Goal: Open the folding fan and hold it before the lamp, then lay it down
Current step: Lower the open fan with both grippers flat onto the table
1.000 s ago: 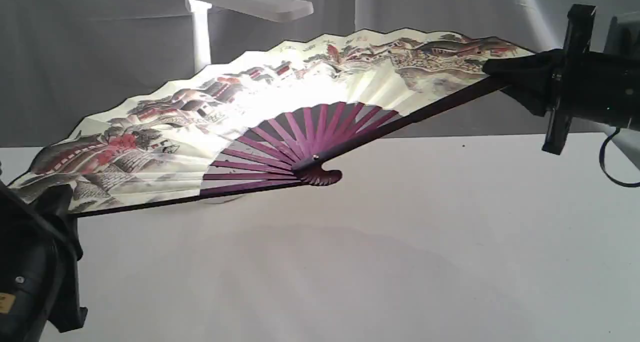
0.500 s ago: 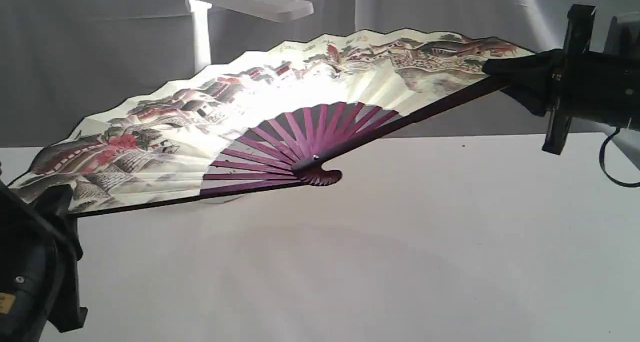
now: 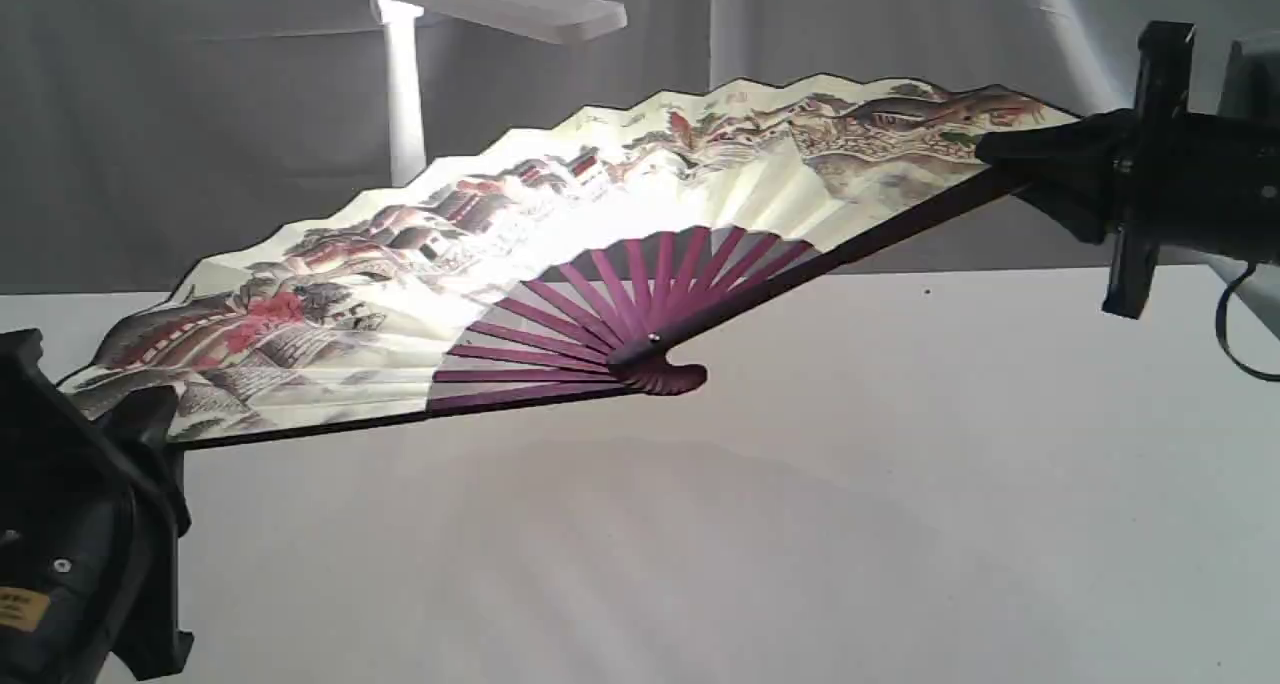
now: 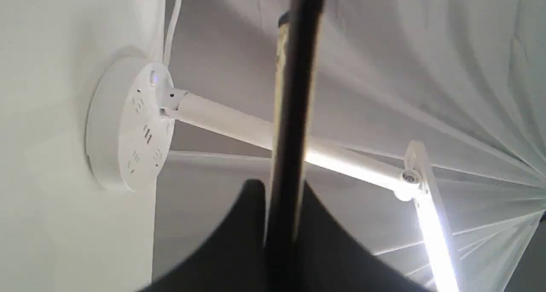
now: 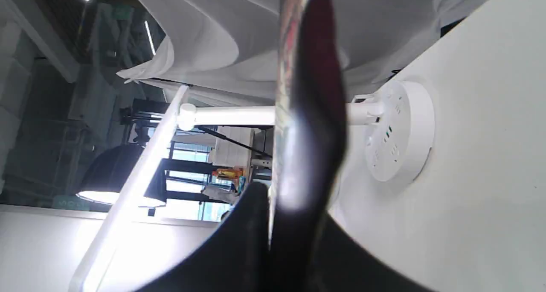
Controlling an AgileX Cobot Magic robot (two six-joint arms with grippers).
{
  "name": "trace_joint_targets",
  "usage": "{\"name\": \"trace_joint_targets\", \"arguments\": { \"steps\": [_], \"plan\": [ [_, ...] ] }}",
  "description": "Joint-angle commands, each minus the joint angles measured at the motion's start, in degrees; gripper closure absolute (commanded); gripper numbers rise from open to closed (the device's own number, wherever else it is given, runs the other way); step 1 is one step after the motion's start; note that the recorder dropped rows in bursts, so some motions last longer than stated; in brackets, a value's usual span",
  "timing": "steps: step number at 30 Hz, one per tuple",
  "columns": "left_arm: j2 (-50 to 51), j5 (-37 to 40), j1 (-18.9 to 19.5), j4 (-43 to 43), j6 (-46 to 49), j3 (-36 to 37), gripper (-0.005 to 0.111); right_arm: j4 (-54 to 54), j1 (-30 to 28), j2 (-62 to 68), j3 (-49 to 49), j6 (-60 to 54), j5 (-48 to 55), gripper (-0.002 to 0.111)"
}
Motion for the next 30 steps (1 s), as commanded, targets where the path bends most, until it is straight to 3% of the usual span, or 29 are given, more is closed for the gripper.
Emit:
{"name": "trace_joint_targets", "arguments": {
  "steps": [1,7,15,25,30],
  "plan": [
    [-0.85,-1.76,0.48,-0.58,-1.78,0.09,0.107,-3.50,-1.63,-0.58,-0.06,-2.36,-3.71,0.108],
    [-0.76,6.73,0.48,0.24,2.93,-3.73,0.107,-6.20,-2.03,-0.46,-0.06,-1.45,-5.19,0.108],
    [-0.58,7.21,0.48,-0.21,9.13,-5.90,0.107,-7.69,-3.95,-0.46,-0.06,-0.99,-5.52,0.108],
    [3.35,7.11,0.48,0.72,8.25,-5.90,0.107,-9.34,-5.72,-0.46,-0.06,1.36,-5.74,0.108],
    [6.68,6.88,0.48,6.11,8.03,-6.69,0.107,-12.93,-6.31,-0.36,-0.06,1.63,-7.99,0.108]
  ]
}}
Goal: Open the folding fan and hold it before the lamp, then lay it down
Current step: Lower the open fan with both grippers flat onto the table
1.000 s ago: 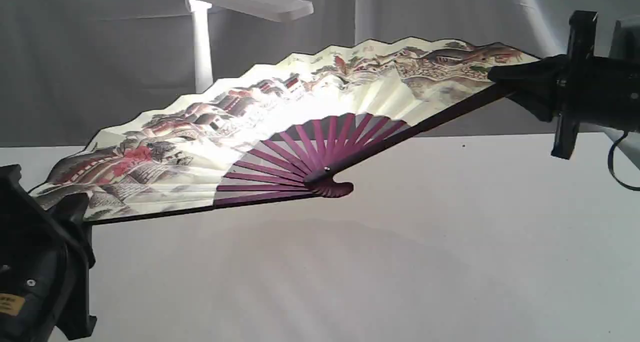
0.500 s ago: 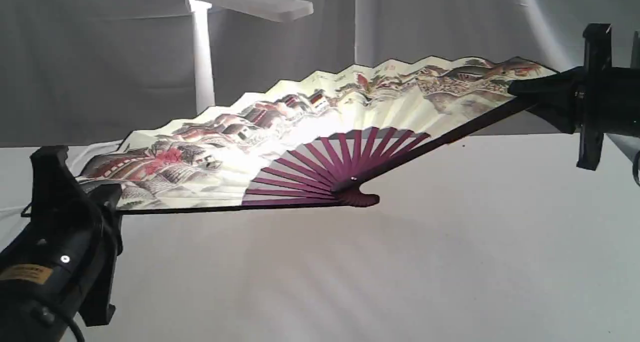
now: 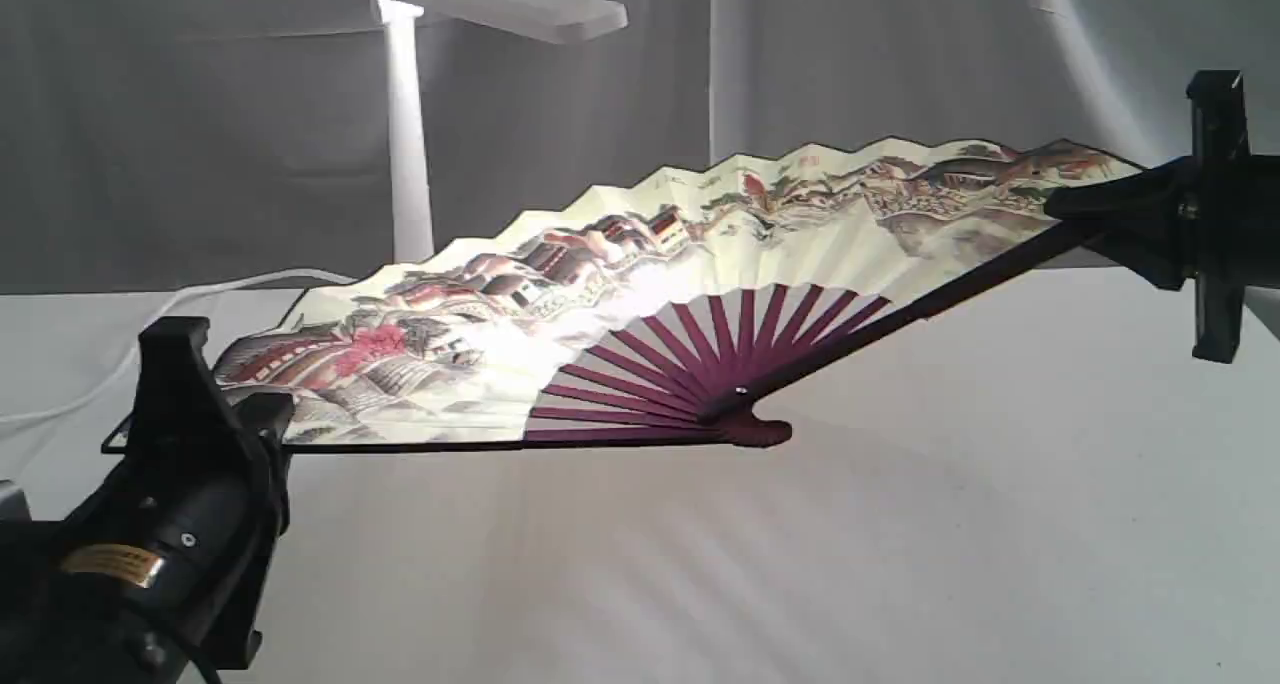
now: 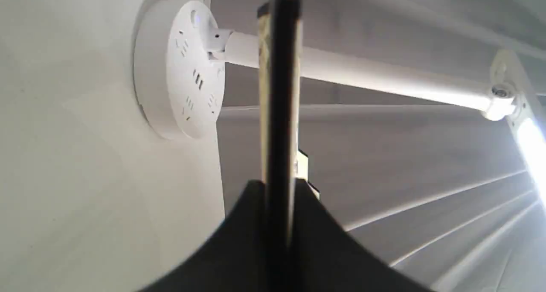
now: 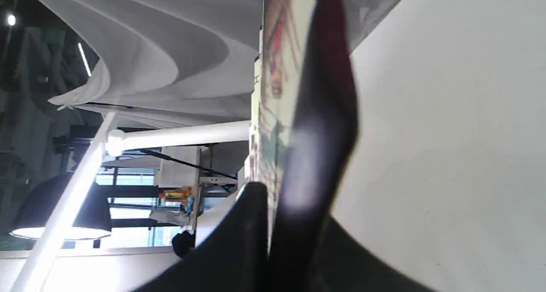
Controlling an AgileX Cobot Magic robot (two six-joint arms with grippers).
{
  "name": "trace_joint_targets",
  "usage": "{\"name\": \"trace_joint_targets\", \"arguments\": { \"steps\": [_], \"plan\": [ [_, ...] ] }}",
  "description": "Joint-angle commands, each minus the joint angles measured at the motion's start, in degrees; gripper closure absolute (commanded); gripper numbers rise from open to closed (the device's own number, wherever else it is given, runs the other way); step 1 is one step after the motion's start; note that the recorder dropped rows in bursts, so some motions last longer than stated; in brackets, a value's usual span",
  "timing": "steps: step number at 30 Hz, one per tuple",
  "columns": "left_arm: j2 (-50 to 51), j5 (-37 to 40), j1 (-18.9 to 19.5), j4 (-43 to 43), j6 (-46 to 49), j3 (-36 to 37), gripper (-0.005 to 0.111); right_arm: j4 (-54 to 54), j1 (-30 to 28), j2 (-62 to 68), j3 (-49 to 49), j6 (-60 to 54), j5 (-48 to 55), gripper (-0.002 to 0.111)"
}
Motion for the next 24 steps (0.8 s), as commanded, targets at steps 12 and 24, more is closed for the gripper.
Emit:
{"name": "trace_joint_targets", "arguments": {
  "steps": [12,24],
  "plan": [
    [9.54,-1.75,0.13,9.31,-0.06,-7.74,0.107,-12.19,-4.54,-0.36,-0.06,1.27,-9.05,0.108],
    [15.63,-0.09,0.13,11.73,-5.91,-12.80,0.107,-14.22,-6.01,-0.19,-0.06,1.40,-11.27,0.102]
  ]
}}
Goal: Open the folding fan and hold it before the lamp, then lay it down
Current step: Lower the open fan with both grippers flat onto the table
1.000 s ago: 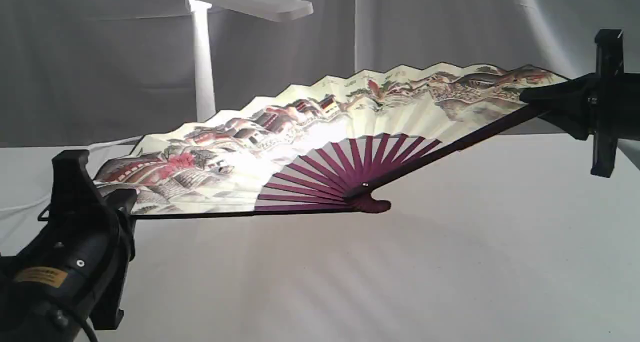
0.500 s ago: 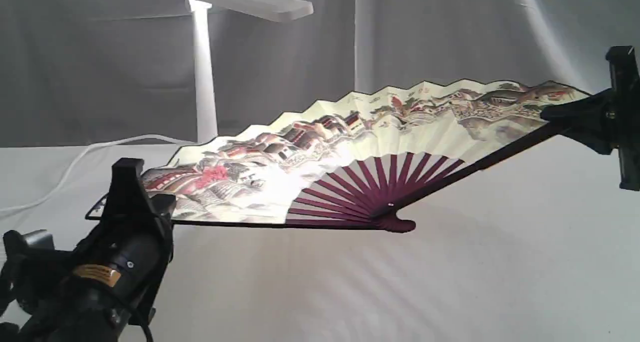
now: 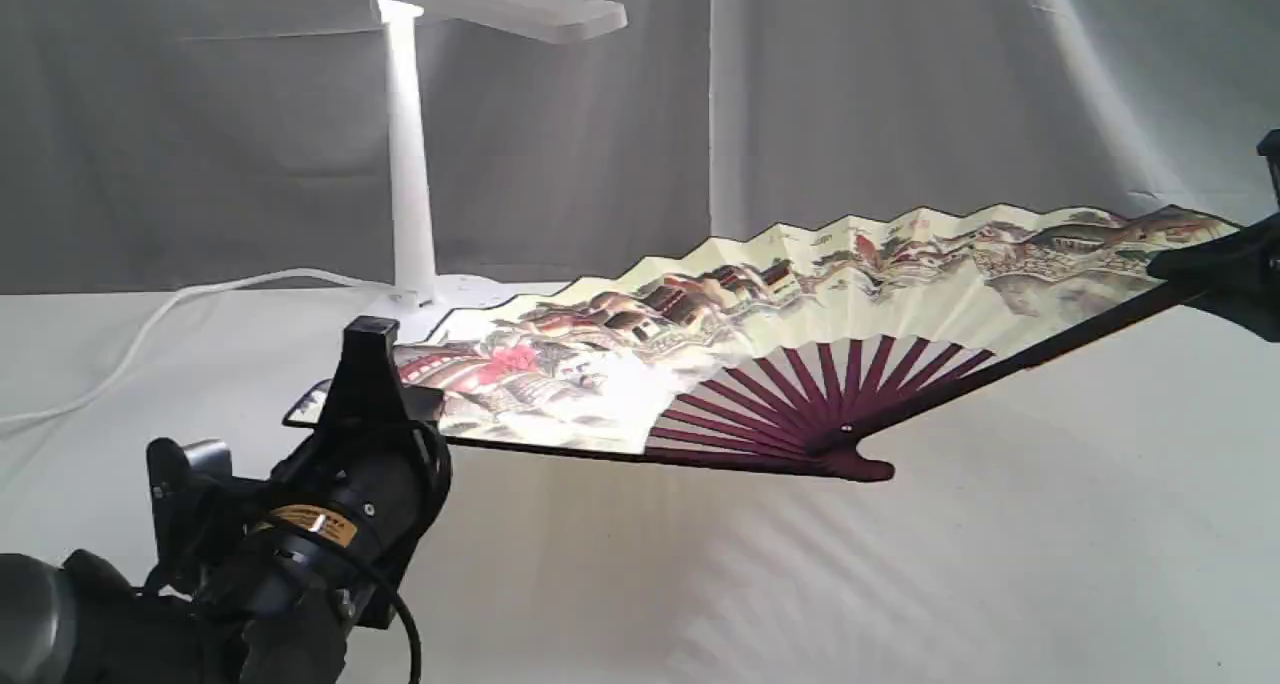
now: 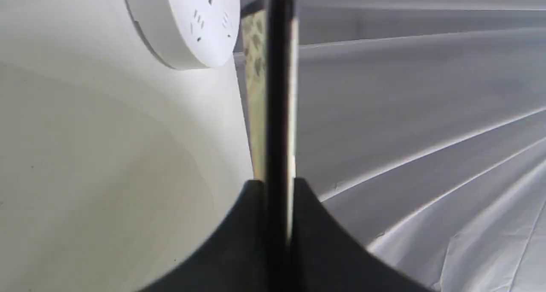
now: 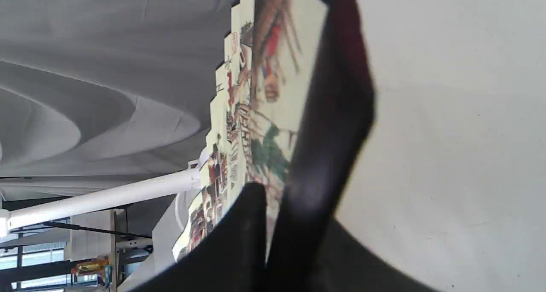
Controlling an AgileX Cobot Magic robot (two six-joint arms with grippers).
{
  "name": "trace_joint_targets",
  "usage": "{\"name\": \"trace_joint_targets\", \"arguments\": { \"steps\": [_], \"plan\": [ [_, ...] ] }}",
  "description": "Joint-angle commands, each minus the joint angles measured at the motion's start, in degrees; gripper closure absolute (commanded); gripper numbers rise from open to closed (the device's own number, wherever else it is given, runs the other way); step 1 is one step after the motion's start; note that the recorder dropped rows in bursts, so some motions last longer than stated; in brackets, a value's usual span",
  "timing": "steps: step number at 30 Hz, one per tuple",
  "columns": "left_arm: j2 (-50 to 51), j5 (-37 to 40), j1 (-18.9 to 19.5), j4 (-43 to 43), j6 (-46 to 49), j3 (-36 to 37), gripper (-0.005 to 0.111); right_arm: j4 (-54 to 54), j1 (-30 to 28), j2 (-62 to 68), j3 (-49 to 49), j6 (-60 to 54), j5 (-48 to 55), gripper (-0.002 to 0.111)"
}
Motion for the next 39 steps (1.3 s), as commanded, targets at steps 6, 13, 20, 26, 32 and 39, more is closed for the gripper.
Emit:
{"name": "trace_joint_targets", "arguments": {
  "steps": [6,13,20,26,32,39],
  "plan": [
    [3.52,-1.46,0.03,5.20,-7.39,-3.11,0.107,-4.03,-0.37,2.83,-0.06,-3.10,-1.52,0.079],
    [6.10,-1.46,0.03,4.98,-8.09,-3.70,0.107,-4.37,-0.50,5.64,-0.06,-3.10,-1.76,0.067],
    [9.30,-1.45,0.03,6.26,-9.24,-3.70,0.107,-6.71,-0.50,8.12,-0.06,-3.01,-1.76,0.052],
    [12.10,-1.32,0.03,8.18,-9.24,-3.70,0.107,-11.41,-0.50,8.42,-0.06,-2.76,-1.76,0.051],
    [14.04,-1.51,0.03,10.11,-9.37,-3.70,0.104,-20.84,-0.50,8.42,-0.06,0.24,-1.76,0.051],
    [14.04,-1.81,0.03,11.54,-6.11,-3.70,0.085,-24.74,-0.50,8.42,-0.06,1.01,-0.45,0.051]
  ]
}}
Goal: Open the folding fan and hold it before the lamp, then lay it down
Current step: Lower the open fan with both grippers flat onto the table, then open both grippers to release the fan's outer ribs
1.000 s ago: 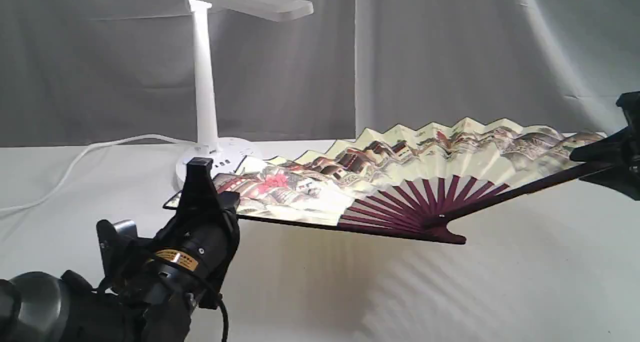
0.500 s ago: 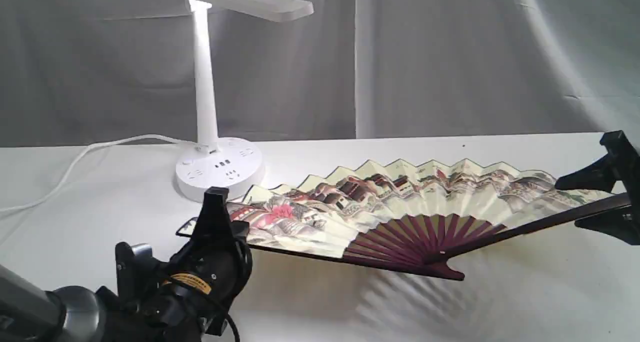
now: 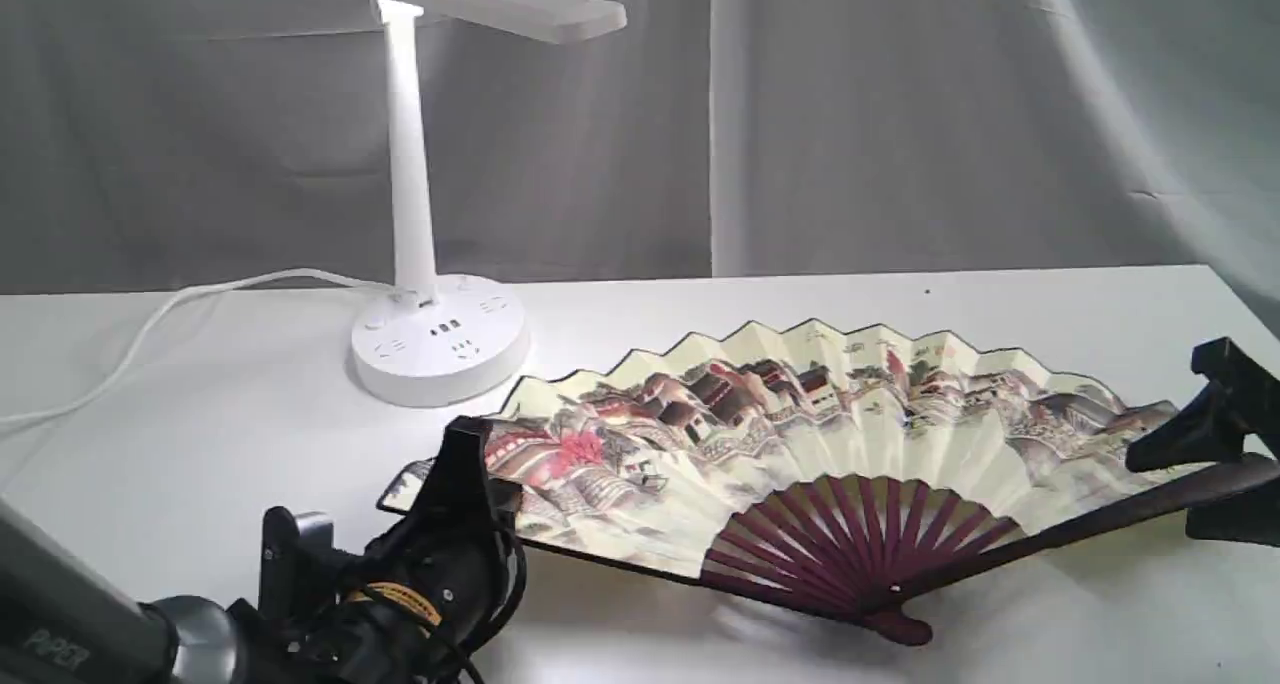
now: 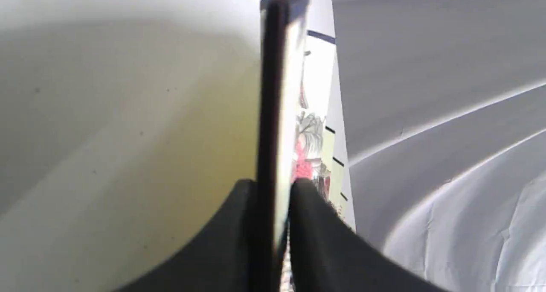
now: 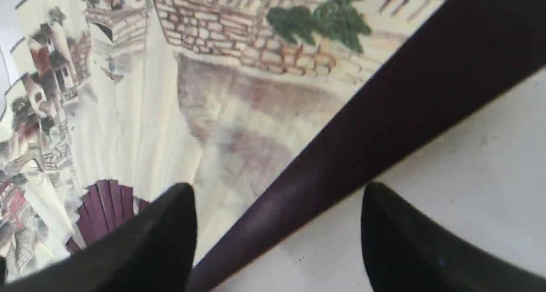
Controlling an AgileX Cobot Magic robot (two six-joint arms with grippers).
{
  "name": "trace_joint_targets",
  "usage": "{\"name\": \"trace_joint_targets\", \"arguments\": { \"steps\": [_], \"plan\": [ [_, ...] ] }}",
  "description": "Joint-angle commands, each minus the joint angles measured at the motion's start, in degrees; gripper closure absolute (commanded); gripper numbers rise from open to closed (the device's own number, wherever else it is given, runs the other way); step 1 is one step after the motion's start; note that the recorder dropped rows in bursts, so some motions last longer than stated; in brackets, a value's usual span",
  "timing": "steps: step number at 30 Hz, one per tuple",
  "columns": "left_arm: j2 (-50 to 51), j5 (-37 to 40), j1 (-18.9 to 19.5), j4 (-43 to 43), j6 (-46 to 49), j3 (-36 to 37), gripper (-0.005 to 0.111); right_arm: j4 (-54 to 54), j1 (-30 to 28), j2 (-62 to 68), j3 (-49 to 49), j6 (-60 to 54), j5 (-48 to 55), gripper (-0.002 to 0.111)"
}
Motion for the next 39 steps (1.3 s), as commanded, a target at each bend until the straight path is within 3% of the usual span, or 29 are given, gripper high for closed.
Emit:
{"name": "trace_joint_targets", "arguments": {
  "steps": [1,7,14,22,30,39],
  "plan": [
    [-0.06,-0.89,-0.01,0.66,3.47,-0.15,0.081,-0.86,-0.46,-0.30,-0.06,0.29,1.41,0.051],
    [-0.20,-0.89,-0.01,1.15,11.93,-0.15,0.054,-0.86,-0.46,-0.44,-0.06,0.04,2.95,0.051],
    [-3.02,1.00,0.62,0.16,27.17,-0.02,0.051,-0.86,-0.46,-1.27,-0.06,-1.97,5.69,0.051],
    [-10.92,22.40,6.96,0.16,41.50,-0.02,0.051,2.15,0.66,-1.95,-0.06,-4.86,7.13,0.051],
    [-19.04,37.34,13.59,1.66,57.93,-0.24,0.051,1.85,4.39,-2.05,-0.06,-6.35,8.77,0.051],
    [-25.60,57.62,22.04,3.39,70.69,-0.22,0.060,-7.46,12.07,-6.20,-0.06,-4.36,4.79,0.056]
  ]
}}
